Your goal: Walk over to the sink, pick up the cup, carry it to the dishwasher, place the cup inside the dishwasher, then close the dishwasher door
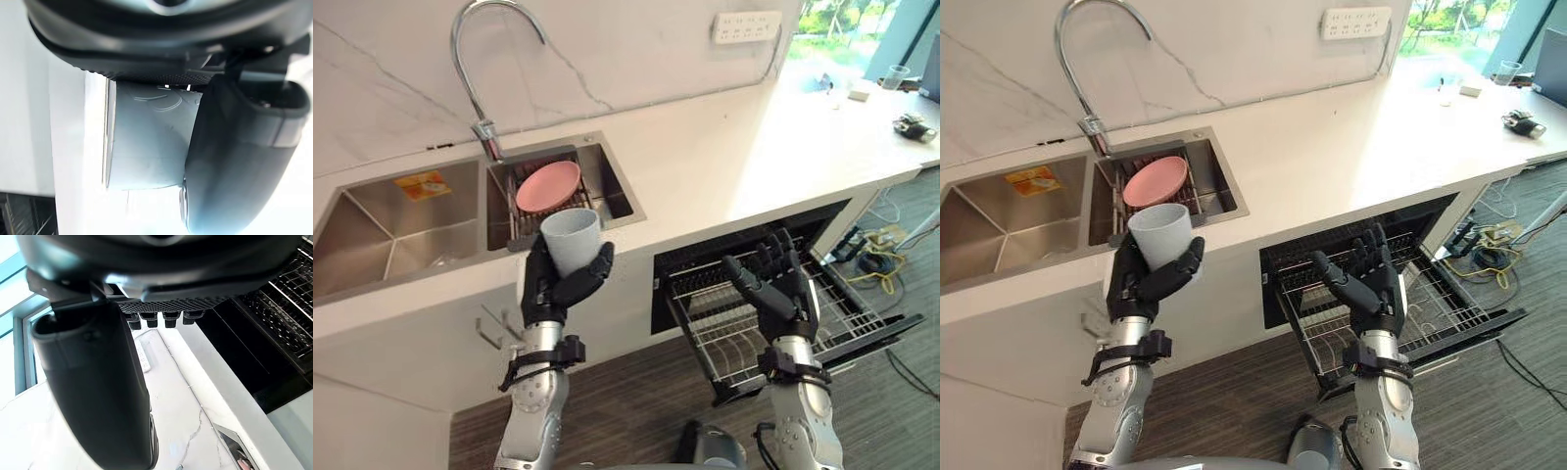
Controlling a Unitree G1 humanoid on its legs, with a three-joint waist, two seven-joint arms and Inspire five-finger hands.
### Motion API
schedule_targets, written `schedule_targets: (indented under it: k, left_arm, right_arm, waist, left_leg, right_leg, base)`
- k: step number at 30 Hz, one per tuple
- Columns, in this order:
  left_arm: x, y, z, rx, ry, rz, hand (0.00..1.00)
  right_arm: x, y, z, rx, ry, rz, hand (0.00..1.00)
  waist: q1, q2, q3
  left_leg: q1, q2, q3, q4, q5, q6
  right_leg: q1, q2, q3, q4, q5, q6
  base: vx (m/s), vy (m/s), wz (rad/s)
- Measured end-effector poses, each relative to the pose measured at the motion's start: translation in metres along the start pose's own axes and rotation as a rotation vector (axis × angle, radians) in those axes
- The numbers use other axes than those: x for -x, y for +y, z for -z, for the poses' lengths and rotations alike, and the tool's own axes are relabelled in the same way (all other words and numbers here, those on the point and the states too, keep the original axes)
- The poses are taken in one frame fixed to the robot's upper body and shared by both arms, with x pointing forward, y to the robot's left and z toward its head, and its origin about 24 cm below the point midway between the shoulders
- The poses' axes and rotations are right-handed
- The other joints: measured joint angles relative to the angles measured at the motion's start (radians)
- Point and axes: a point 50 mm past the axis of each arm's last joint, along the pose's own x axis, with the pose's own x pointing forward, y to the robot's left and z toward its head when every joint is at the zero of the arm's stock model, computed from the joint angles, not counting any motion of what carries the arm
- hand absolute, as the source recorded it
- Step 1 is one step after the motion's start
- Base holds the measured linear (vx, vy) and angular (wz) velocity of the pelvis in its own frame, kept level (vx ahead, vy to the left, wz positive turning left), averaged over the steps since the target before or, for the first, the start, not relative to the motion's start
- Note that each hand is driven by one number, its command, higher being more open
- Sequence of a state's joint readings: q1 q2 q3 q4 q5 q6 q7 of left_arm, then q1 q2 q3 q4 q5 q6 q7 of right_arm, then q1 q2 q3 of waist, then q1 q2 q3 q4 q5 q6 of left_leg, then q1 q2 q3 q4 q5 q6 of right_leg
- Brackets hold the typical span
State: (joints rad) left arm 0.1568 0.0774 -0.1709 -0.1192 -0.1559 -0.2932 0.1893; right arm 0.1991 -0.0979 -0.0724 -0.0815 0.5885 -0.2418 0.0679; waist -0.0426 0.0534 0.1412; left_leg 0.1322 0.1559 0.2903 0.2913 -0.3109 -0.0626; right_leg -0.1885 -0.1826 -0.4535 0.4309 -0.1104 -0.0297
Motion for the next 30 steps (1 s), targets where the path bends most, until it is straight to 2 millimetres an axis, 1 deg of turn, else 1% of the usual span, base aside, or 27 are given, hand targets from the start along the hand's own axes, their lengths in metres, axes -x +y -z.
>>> schedule_targets:
  k: [1,2,3,4,5,6,7,8,9,10,11,12,13,14,15,16,18,20,22,24,25,26,27,28,29,30]
  left_arm:
    - [0.000,-0.002,0.002,0.000,0.010,0.009,0.00]
    - [-0.001,-0.003,0.004,-0.003,0.017,0.017,0.00]
    - [-0.002,-0.004,0.009,-0.007,0.034,0.022,0.00]
    - [0.000,-0.004,0.016,-0.010,0.065,0.020,0.00]
    - [0.003,-0.003,0.019,-0.011,0.084,0.019,0.00]
    - [0.008,-0.004,0.022,-0.010,0.100,0.022,0.00]
    - [0.009,-0.005,0.022,-0.008,0.101,0.026,0.00]
    - [0.010,-0.008,0.021,-0.001,0.094,0.039,0.00]
    - [0.010,-0.012,0.019,0.009,0.081,0.055,0.00]
    - [0.010,-0.014,0.019,0.015,0.080,0.063,0.00]
    - [0.011,-0.019,0.020,0.027,0.083,0.081,0.00]
    - [0.011,-0.022,0.020,0.033,0.084,0.096,0.00]
    - [0.010,-0.024,0.019,0.036,0.079,0.107,0.00]
    - [0.006,-0.029,0.016,0.041,0.061,0.137,0.00]
    - [0.003,-0.033,0.014,0.039,0.047,0.161,0.00]
    - [0.002,-0.034,0.013,0.038,0.046,0.171,0.00]
    - [0.004,-0.039,0.014,0.035,0.051,0.206,0.00]
    - [0.004,-0.041,0.012,0.037,0.045,0.223,0.00]
    - [0.003,-0.043,0.003,0.043,0.014,0.222,0.00]
    - [0.002,-0.043,-0.001,0.048,-0.002,0.211,0.00]
    - [0.001,-0.042,-0.004,0.052,-0.019,0.191,0.00]
    - [0.000,-0.041,-0.006,0.053,-0.026,0.181,0.00]
    - [-0.003,-0.040,-0.010,0.056,-0.047,0.164,0.00]
    - [-0.007,-0.038,-0.014,0.056,-0.069,0.138,0.00]
    - [-0.010,-0.036,-0.016,0.056,-0.079,0.121,0.00]
    - [-0.015,-0.032,-0.020,0.057,-0.099,0.079,0.00]
  right_arm:
    - [0.000,0.002,-0.006,0.005,-0.020,-0.015,1.00]
    - [0.000,0.001,-0.007,0.007,-0.023,-0.016,1.00]
    - [0.000,0.001,-0.006,0.010,-0.019,-0.015,1.00]
    - [0.001,0.001,-0.005,0.008,-0.010,-0.014,1.00]
    - [0.002,0.001,-0.004,0.007,-0.006,-0.013,1.00]
    - [0.000,0.002,-0.005,0.006,-0.013,-0.025,1.00]
    - [-0.001,0.003,-0.006,0.006,-0.018,-0.033,1.00]
    - [-0.002,0.003,-0.007,0.010,-0.022,-0.040,1.00]
    - [-0.002,0.002,-0.006,0.017,-0.015,-0.045,1.00]
    - [-0.002,0.001,-0.006,0.024,-0.012,-0.047,1.00]
    - [-0.002,-0.002,-0.007,0.039,-0.008,-0.050,1.00]
    - [-0.002,-0.003,-0.008,0.047,-0.005,-0.049,1.00]
    - [-0.003,-0.003,-0.008,0.048,-0.008,-0.049,1.00]
    - [-0.003,-0.005,-0.010,0.051,-0.016,-0.039,1.00]
    - [-0.002,-0.007,-0.009,0.042,-0.014,-0.018,1.00]
    - [-0.002,-0.007,-0.008,0.039,-0.010,-0.013,1.00]
    - [-0.002,-0.007,-0.007,0.028,-0.006,0.001,1.00]
    - [-0.001,-0.006,-0.005,0.015,-0.006,0.010,1.00]
    - [0.000,-0.002,-0.001,-0.015,-0.003,0.019,1.00]
    - [0.001,0.000,0.001,-0.028,-0.003,0.023,1.00]
    - [0.001,0.001,0.001,-0.035,-0.004,0.025,1.00]
    - [0.001,0.001,0.001,-0.037,-0.004,0.023,1.00]
    - [0.001,0.002,0.001,-0.041,-0.006,0.017,1.00]
    - [0.001,0.002,0.001,-0.047,-0.011,0.009,1.00]
    - [0.001,0.002,0.001,-0.051,-0.012,0.003,1.00]
    - [0.000,0.004,0.001,-0.060,-0.012,-0.023,1.00]
  waist:
    - [-0.002,0.029,-0.002]
    - [-0.003,0.034,-0.002]
    - [-0.003,0.039,0.000]
    - [-0.006,0.035,0.010]
    - [0.002,0.030,0.010]
    - [0.010,0.031,0.006]
    - [0.011,0.037,0.002]
    - [0.017,0.046,-0.004]
    - [0.021,0.050,-0.006]
    - [0.021,0.057,-0.011]
    - [0.020,0.074,-0.022]
    - [0.010,0.075,-0.033]
    - [-0.004,0.079,-0.036]
    - [-0.015,0.083,-0.039]
    - [-0.015,0.066,-0.033]
    - [-0.017,0.061,-0.034]
    - [-0.025,0.056,-0.036]
    - [-0.025,0.053,-0.035]
    - [-0.022,0.041,-0.027]
    - [-0.022,0.031,-0.024]
    - [-0.017,0.023,-0.023]
    - [-0.015,0.018,-0.022]
    - [-0.016,0.007,-0.016]
    - [-0.015,-0.005,-0.013]
    - [-0.015,-0.009,-0.013]
    - [-0.009,-0.016,-0.012]
  left_leg:
    - [0.000,0.030,0.009,0.054,-0.019,-0.008]
    - [-0.011,0.036,0.009,0.098,-0.018,-0.005]
    - [-0.035,0.047,0.002,0.182,-0.005,0.008]
    - [-0.089,0.055,-0.034,0.333,0.040,0.051]
    - [-0.093,0.046,-0.052,0.344,0.030,0.039]
    - [-0.111,0.022,-0.085,0.302,0.013,0.032]
    - [-0.132,0.017,-0.108,0.286,0.014,0.032]
    - [-0.170,0.014,-0.155,0.230,0.026,0.025]
    - [-0.187,0.013,-0.191,0.136,0.097,0.017]
    - [-0.191,0.011,-0.214,0.086,0.161,0.012]
    - [-0.192,0.005,-0.234,0.022,0.244,-0.034]
    - [-0.153,-0.014,-0.240,-0.041,0.240,-0.054]
    - [-0.136,-0.024,-0.239,-0.083,0.240,-0.054]
    - [-0.105,-0.039,-0.228,-0.162,0.243,-0.056]
    - [-0.086,-0.060,-0.211,-0.206,0.264,-0.046]
    - [-0.081,-0.070,-0.208,-0.219,0.267,-0.042]
    - [-0.061,-0.104,-0.202,-0.243,0.274,-0.030]
    - [-0.051,-0.121,-0.199,-0.255,0.274,-0.017]
    - [-0.045,-0.128,-0.187,-0.253,0.267,-0.001]
    - [-0.043,-0.128,-0.170,-0.249,0.262,0.008]
    - [-0.040,-0.128,-0.149,-0.243,0.250,0.021]
    - [-0.040,-0.128,-0.142,-0.240,0.246,0.023]
    - [-0.039,-0.129,-0.131,-0.229,0.239,0.026]
    - [-0.038,-0.132,-0.115,-0.217,0.230,0.030]
    - [-0.037,-0.131,-0.108,-0.212,0.226,0.030]
    - [-0.031,-0.126,-0.085,-0.200,0.219,0.029]
  right_leg:
    - [0.015,0.023,0.004,-0.003,-0.020,-0.002]
    - [0.023,0.026,0.006,-0.005,-0.026,-0.005]
    - [0.046,0.032,0.011,-0.022,-0.028,-0.007]
    - [0.099,0.031,0.023,-0.060,-0.028,-0.007]
    - [0.115,0.029,0.048,-0.074,-0.028,-0.007]
    - [0.130,0.025,0.097,-0.091,-0.031,-0.003]
    - [0.130,0.023,0.109,-0.096,-0.032,-0.001]
    - [0.119,0.022,0.141,-0.098,-0.030,0.003]
    - [0.108,0.023,0.179,-0.097,-0.026,0.022]
    - [0.102,0.026,0.197,-0.096,-0.025,0.031]
    - [0.088,0.034,0.233,-0.092,-0.017,0.060]
    - [0.076,0.025,0.269,-0.102,-0.006,0.080]
    - [0.074,0.020,0.275,-0.107,0.000,0.090]
    - [0.060,0.012,0.288,-0.116,0.010,0.106]
    - [0.053,-0.009,0.304,-0.124,0.020,0.122]
    - [0.054,-0.017,0.306,-0.130,0.023,0.128]
    - [0.070,-0.050,0.309,-0.155,0.039,0.153]
    - [0.084,-0.063,0.311,-0.175,0.049,0.168]
    - [0.102,-0.064,0.319,-0.216,0.075,0.174]
    - [0.111,-0.061,0.327,-0.242,0.091,0.175]
    - [0.120,-0.053,0.344,-0.280,0.117,0.174]
    - [0.122,-0.051,0.351,-0.295,0.127,0.173]
    - [0.125,-0.049,0.361,-0.316,0.140,0.169]
    - [0.124,-0.048,0.370,-0.323,0.143,0.162]
    - [0.124,-0.047,0.371,-0.326,0.145,0.159]
    - [0.119,-0.048,0.360,-0.327,0.143,0.138]
  base:
    - [0.14,-0.023,-0.21]
    - [0.18,-0.007,-0.15]
    - [0.16,-0.014,-0.09]
    - [0.14,-0.026,-0.16]
    - [0.10,-0.014,-0.53]
    - [0.08,0.004,-0.65]
    - [0.15,0.047,-0.89]
    - [0.20,0.091,-0.88]
    - [0.21,0.121,-0.93]
    - [0.21,0.181,-0.98]
    - [0.24,0.235,-0.91]
    - [0.24,0.254,-0.75]
    - [0.21,0.246,-0.43]
    - [0.13,0.227,-0.23]
    - [0.10,0.211,-0.20]
    - [0.06,0.195,-0.13]
    - [0.05,0.175,0.00]
    - [0.02,0.134,0.00]
    - [-0.02,0.104,-0.13]
    - [-0.05,0.068,-0.27]
    - [-0.06,0.067,-0.38]
    - [-0.06,0.068,-0.46]
    - [-0.07,0.068,-0.38]
    - [-0.07,0.066,-0.36]
    - [-0.06,0.056,-0.45]
    - [-0.05,0.044,-0.66]
